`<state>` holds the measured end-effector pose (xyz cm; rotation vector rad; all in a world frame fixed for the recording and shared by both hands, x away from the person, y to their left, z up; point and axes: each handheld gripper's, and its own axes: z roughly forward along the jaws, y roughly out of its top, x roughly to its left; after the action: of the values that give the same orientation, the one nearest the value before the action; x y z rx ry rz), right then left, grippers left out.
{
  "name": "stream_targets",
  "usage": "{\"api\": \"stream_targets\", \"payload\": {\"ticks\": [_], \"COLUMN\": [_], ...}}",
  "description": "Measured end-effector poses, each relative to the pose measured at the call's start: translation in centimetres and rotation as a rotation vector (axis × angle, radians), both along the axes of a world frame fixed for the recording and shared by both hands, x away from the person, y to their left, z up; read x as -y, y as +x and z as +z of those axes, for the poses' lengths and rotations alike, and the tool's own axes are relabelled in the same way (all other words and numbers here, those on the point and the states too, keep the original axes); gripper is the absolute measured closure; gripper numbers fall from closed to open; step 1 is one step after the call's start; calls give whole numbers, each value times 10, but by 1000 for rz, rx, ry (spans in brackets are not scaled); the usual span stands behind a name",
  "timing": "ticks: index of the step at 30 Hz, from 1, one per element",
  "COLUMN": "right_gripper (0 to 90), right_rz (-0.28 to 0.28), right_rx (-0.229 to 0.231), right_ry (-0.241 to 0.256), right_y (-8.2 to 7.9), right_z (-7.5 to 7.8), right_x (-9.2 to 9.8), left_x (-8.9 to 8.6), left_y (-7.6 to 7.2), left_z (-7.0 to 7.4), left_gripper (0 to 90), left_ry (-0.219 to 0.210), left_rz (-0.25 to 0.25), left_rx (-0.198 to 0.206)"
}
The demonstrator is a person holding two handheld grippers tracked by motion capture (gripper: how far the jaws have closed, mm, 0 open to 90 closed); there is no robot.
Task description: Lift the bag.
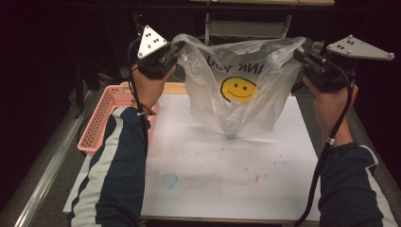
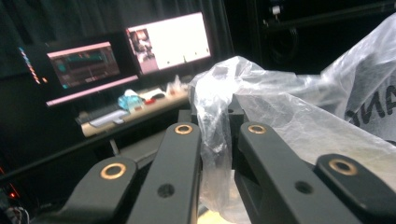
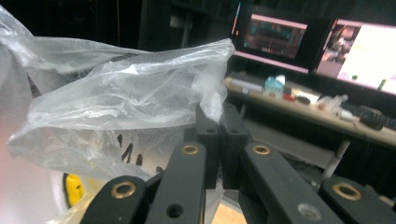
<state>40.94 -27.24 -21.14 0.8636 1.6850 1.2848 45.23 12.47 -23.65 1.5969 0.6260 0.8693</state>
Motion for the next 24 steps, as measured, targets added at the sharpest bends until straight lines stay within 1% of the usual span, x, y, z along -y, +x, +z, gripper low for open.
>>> {"api": "stream_targets", "payload": {"ticks": [3,6,7,8,9,10,11,12,13,15,16,17,19,20,21,22,24], "right_gripper": [900,900,900,900,900,900,900,900,900,900,900,900,899,899,897,893,878], "right_rz": [-9,-30,-37,-43,-50,-53,-61,-69,-72,-86,-90,-95,-108,-120,-124,-131,-140], "right_rx": [-29,-52,-63,-69,-81,-86,-88,-89,-95,-99,-101,-108,-115,-121,-128,-137,-152], "right_ry": [-5,-7,-14,-11,-8,-11,-10,-12,-16,-23,-23,-21,-27,-29,-31,-28,-29], "right_y": [10,20,25,27,31,33,35,37,38,41,43,44,47,49,51,53,57], "right_z": [-16,-28,-33,-36,-40,-44,-46,-50,-52,-56,-58,-60,-64,-67,-70,-72,-78], "right_x": [0,2,4,4,6,7,7,8,9,10,11,12,14,15,17,18,20], "left_x": [3,7,7,9,11,12,13,14,15,18,19,21,23,24,25,25,26], "left_y": [8,16,18,20,22,22,23,24,24,25,26,26,26,26,25,25,26], "left_z": [-13,-24,-26,-30,-32,-34,-36,-38,-40,-44,-46,-48,-53,-55,-58,-60,-66], "left_gripper": [870,866,819,809,757,749,714,699,657,641,607,584,497,467,410,396,397], "left_ry": [5,7,10,10,16,17,16,16,19,32,39,39,38,38,33,26,37], "left_rz": [6,8,6,9,13,12,13,13,12,9,6,17,35,48,61,59,54], "left_rx": [-30,-59,-65,-71,-79,-82,-88,-92,-96,-107,-111,-116,-121,-117,-112,-113,-127]}}
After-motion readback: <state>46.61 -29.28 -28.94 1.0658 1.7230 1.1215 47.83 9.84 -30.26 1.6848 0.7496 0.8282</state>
